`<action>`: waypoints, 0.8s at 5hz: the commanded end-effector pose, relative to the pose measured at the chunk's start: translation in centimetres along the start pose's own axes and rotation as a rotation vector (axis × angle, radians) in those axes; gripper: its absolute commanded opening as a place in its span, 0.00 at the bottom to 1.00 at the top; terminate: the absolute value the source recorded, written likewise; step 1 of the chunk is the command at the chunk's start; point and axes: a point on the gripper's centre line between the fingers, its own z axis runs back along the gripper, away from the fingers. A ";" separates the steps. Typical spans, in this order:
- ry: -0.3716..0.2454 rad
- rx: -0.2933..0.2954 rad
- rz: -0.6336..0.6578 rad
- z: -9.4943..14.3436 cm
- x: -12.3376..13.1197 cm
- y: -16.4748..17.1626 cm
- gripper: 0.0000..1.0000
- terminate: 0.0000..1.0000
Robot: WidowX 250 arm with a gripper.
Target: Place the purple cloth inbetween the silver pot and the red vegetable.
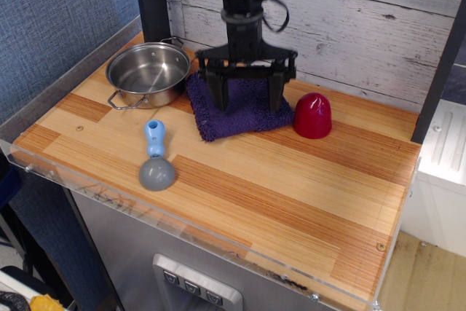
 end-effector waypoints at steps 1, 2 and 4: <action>-0.140 -0.038 -0.009 8.0 0.1 -0.4 1.00 0.00; -0.159 -0.064 -0.048 10.0 -0.5 -0.8 1.00 0.00; -0.159 -0.064 -0.048 10.0 -0.5 -0.8 1.00 0.00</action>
